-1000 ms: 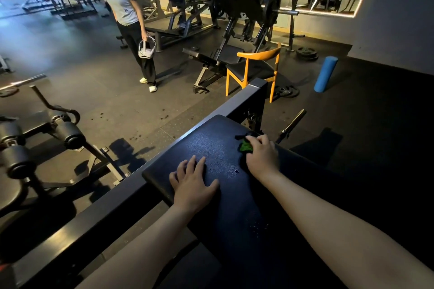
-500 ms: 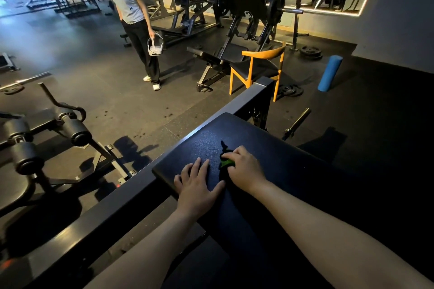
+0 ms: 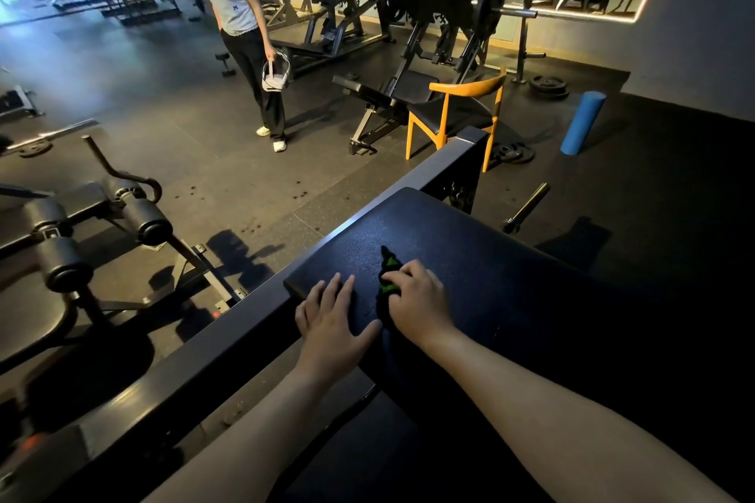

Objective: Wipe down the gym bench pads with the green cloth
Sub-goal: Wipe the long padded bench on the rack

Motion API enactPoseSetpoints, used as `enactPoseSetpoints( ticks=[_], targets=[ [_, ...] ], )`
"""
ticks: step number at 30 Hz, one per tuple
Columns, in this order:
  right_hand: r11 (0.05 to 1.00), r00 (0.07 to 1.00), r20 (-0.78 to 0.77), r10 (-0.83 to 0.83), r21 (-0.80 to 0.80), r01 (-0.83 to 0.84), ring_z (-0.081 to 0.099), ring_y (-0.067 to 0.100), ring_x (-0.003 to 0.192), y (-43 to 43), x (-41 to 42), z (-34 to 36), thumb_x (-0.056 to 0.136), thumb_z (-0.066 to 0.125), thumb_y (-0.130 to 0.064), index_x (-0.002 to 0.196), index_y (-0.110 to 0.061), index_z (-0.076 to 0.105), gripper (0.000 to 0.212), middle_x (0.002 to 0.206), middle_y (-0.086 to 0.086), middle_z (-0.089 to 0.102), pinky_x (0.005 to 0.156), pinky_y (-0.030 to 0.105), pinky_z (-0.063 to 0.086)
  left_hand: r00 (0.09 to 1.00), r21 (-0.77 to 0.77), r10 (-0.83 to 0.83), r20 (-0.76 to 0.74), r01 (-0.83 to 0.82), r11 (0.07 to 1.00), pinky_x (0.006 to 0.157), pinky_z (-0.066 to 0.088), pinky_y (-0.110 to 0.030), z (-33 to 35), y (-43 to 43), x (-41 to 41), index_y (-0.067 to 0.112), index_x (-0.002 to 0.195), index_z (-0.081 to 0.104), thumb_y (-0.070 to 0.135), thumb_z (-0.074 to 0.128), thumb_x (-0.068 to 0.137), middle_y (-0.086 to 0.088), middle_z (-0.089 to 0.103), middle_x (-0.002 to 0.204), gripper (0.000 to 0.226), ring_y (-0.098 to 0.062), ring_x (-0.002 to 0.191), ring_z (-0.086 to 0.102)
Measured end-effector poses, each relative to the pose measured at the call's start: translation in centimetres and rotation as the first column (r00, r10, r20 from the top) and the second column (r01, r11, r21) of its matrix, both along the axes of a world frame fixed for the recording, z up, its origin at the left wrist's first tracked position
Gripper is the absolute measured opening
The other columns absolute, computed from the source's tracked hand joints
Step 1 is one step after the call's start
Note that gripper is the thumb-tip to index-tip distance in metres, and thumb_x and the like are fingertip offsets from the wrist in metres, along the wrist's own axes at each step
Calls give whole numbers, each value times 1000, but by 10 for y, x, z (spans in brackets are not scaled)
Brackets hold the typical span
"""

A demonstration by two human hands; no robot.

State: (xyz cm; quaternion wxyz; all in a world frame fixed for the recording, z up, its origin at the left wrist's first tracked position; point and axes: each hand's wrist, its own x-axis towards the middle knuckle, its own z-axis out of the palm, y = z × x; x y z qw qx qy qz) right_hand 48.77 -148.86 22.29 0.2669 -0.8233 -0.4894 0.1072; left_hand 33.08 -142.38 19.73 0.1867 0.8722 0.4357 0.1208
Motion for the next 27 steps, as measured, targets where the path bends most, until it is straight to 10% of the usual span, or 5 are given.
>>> enactPoseSetpoints(
  ticks=[9,21,27],
  targets=[
    [962,963,-4,-269,-47,268,39,28,115,14,35,7,89,46,-11,135,-26,54,49,129,2,41,99,38,38,984,-140,-42,171,66,988,123,-3,-32,-11,0,-21,31,158,18,85,40,73,21,5,162,104,3,147,-12],
    [989,989,-13,148,24,-148,49,20,107,15,-40,2,86,53,-17,122,-27,66,41,116,-2,53,94,36,44,993,-115,35,115,-22,993,122,-7,-31,-19,4,-39,21,161,6,87,52,69,6,-4,168,122,-9,151,-13],
    [989,986,-81,-145,-21,144,35,26,124,49,-14,9,92,42,-8,139,-26,51,51,137,0,38,102,38,36,986,-188,9,164,22,982,120,-4,-26,-12,8,-45,20,161,4,76,64,74,8,-2,168,119,-5,151,-12]
  ],
)
